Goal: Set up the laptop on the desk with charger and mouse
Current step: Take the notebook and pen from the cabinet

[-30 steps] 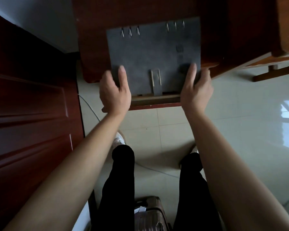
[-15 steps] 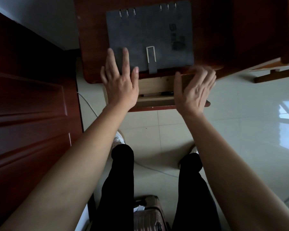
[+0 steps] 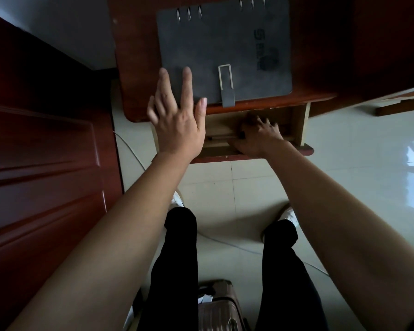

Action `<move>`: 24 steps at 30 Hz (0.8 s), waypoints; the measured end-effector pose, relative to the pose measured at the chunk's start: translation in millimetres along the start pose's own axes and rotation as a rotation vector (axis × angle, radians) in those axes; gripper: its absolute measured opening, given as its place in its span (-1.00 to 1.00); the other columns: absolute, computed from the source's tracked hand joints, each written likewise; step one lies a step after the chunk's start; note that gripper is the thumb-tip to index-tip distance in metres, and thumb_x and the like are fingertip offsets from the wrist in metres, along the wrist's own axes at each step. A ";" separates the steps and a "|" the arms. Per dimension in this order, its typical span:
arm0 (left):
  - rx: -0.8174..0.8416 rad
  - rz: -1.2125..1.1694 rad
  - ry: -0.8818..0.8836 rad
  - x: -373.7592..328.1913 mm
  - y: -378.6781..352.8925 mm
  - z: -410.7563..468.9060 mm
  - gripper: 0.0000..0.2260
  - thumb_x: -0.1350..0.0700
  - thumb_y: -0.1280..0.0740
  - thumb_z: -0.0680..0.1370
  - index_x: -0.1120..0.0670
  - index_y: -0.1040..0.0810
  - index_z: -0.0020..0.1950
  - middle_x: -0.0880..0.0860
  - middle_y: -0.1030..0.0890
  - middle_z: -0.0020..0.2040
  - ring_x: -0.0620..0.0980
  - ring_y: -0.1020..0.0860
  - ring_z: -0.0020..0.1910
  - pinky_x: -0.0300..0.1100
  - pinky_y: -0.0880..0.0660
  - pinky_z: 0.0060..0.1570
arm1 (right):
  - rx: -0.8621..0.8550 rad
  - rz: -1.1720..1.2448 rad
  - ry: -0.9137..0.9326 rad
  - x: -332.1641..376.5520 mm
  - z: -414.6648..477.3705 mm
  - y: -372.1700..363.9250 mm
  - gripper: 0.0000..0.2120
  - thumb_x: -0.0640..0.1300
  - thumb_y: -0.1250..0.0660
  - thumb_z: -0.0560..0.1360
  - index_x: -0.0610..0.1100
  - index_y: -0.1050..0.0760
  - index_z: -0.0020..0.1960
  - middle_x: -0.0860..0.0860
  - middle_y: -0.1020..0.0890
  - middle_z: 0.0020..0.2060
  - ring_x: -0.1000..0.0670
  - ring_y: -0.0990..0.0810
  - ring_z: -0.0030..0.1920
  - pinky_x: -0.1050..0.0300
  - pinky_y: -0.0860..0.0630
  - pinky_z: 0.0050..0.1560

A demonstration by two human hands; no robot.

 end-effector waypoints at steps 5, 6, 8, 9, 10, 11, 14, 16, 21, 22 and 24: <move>0.009 -0.004 -0.003 0.7 0.8 0.7 -0.49 -0.22 0.09 0.67 -0.07 -0.11 0.59 0.22 -0.17 0.56 0.17 -0.28 0.47 0.13 -0.23 0.38 | -0.086 0.114 -0.022 -3.8 -5.7 5.0 -0.60 0.20 -0.25 0.58 0.07 -0.54 0.34 -0.15 -0.36 0.45 -0.25 -0.36 0.41 -0.22 -0.31 0.43; 0.013 -0.005 -0.002 0.4 0.8 0.9 -0.49 -0.22 0.10 0.67 -0.07 -0.11 0.59 0.22 -0.17 0.57 0.17 -0.27 0.47 0.13 -0.22 0.38 | -0.136 0.133 -0.018 -4.3 -10.0 7.2 -0.65 0.17 -0.25 0.60 0.06 -0.58 0.29 -0.15 -0.39 0.43 -0.24 -0.38 0.40 -0.22 -0.31 0.43; 0.018 -0.013 -0.005 0.1 1.2 1.7 -0.49 -0.22 0.11 0.67 -0.07 -0.10 0.59 0.23 -0.17 0.57 0.18 -0.28 0.47 0.14 -0.22 0.37 | -0.216 0.179 0.018 -3.1 -24.4 9.5 -0.67 0.13 -0.22 0.64 -0.01 -0.61 0.23 -0.14 -0.46 0.38 -0.23 -0.40 0.39 -0.21 -0.31 0.42; 0.021 -0.016 -0.006 0.5 1.4 2.0 -0.49 -0.22 0.11 0.67 -0.07 -0.10 0.59 0.23 -0.17 0.57 0.19 -0.28 0.47 0.14 -0.22 0.37 | -0.255 0.213 0.052 -1.6 -34.4 10.6 -0.68 0.10 -0.21 0.65 -0.06 -0.60 0.20 -0.13 -0.52 0.32 -0.21 -0.45 0.34 -0.19 -0.36 0.37; 0.024 -0.017 -0.006 0.9 1.8 2.3 -0.49 -0.22 0.11 0.67 -0.07 -0.10 0.59 0.23 -0.17 0.57 0.19 -0.28 0.46 0.15 -0.23 0.37 | -0.303 0.245 0.088 -0.4 -45.5 12.6 -0.70 0.08 -0.21 0.65 -0.10 -0.58 0.15 -0.12 -0.58 0.21 -0.19 -0.51 0.25 -0.14 -0.44 0.27; 0.028 -0.023 -0.004 1.2 2.6 2.7 -0.49 -0.22 0.10 0.67 -0.07 -0.10 0.59 0.23 -0.17 0.57 0.20 -0.29 0.46 0.15 -0.23 0.36 | -0.350 0.268 0.118 0.1 -57.2 15.2 -0.72 0.06 -0.22 0.66 -0.13 -0.55 0.12 -0.11 -0.60 0.11 -0.15 -0.56 0.14 -0.09 -0.51 0.14; 0.056 -0.041 -0.017 1.8 5.5 3.4 -0.48 -0.23 0.10 0.67 -0.07 -0.10 0.59 0.24 -0.16 0.57 0.22 -0.29 0.45 0.16 -0.23 0.35 | -0.487 0.382 0.168 -2.2 -92.7 26.6 -0.73 0.05 -0.20 0.66 -0.16 -0.48 0.13 -0.04 -0.58 0.00 -0.03 -0.57 -0.11 0.11 -0.48 -0.23; 0.091 -0.044 -0.026 2.2 8.3 3.5 -0.47 -0.23 0.10 0.67 -0.06 -0.09 0.60 0.24 -0.14 0.57 0.23 -0.27 0.46 0.17 -0.22 0.34 | -0.687 0.499 0.198 -2.9 -121.2 51.2 -0.72 0.02 -0.20 0.66 -0.20 -0.48 0.14 -0.03 -0.53 -0.03 0.05 -0.50 -0.21 0.31 -0.32 -0.34; 0.148 -0.082 -0.039 1.7 12.7 5.0 -0.46 -0.23 0.05 0.67 -0.05 -0.06 0.60 0.26 -0.10 0.57 0.26 -0.24 0.47 0.19 -0.21 0.34 | -1.161 0.538 0.194 8.5 -140.0 141.3 -0.77 -0.07 -0.32 0.63 -0.26 -0.54 0.05 -0.13 -0.61 -0.10 -0.02 -0.55 -0.18 0.22 -0.37 -0.24; 0.151 -0.079 -0.044 1.8 13.5 5.4 -0.46 -0.22 0.04 0.67 -0.05 -0.06 0.60 0.26 -0.11 0.57 0.26 -0.24 0.46 0.19 -0.21 0.34 | -1.194 0.549 0.173 12.8 -133.3 156.8 -0.75 -0.04 -0.31 0.63 -0.25 -0.56 0.05 -0.11 -0.62 -0.10 -0.02 -0.57 -0.17 0.20 -0.40 -0.23; 0.165 -0.066 -0.055 1.7 14.0 6.5 -0.46 -0.23 0.05 0.66 -0.06 -0.05 0.61 0.25 -0.11 0.58 0.25 -0.24 0.47 0.19 -0.22 0.34 | -1.187 0.553 0.107 21.1 -116.3 176.9 -0.70 0.03 -0.26 0.64 -0.20 -0.56 0.09 -0.07 -0.62 -0.05 0.01 -0.56 -0.13 0.20 -0.39 -0.21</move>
Point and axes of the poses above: each hand's wrist, its own z-axis towards the middle knuckle, its own y-axis out of the back of the hand, x = y × z, the point moved 7 cm from there along z, towards the middle knuckle
